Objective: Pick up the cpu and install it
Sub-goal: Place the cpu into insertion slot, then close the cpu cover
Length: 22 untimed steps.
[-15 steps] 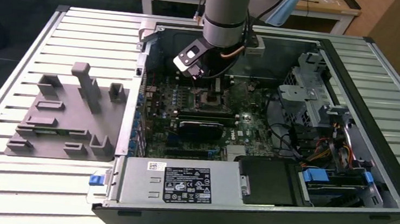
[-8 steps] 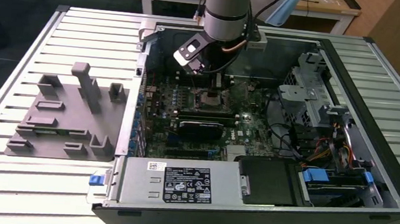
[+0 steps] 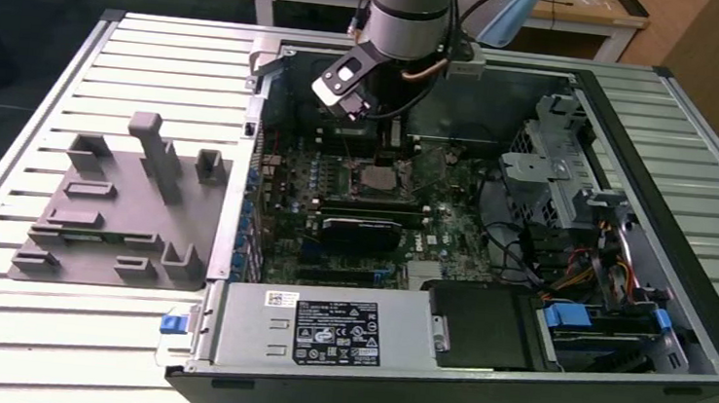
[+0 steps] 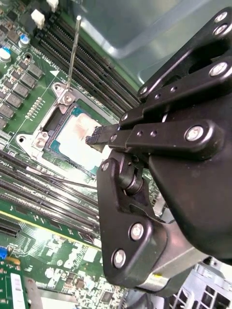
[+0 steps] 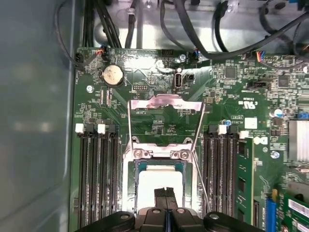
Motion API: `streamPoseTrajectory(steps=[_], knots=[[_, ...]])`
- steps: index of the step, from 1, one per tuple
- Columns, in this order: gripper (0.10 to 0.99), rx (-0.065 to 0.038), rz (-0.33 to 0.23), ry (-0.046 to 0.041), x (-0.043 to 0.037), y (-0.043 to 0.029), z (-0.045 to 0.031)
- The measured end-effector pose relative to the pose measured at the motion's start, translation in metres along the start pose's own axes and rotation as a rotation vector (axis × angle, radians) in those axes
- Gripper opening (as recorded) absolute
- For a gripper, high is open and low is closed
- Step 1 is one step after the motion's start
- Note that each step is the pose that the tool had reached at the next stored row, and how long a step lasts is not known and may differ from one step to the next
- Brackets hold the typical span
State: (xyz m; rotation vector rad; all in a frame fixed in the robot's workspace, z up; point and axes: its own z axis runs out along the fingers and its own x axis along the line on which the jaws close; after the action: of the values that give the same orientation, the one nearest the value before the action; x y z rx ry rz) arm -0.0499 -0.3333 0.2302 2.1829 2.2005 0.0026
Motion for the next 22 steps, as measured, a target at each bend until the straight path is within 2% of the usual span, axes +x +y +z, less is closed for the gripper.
streamPoseTrajectory(steps=[9,22], knots=[[0.106,0.000,0.000,-0.0001,-0.0004,0.0005,-0.0154],[0.106,0.000,0.000,-0.0004,-0.0006,0.0005,-0.0184]])
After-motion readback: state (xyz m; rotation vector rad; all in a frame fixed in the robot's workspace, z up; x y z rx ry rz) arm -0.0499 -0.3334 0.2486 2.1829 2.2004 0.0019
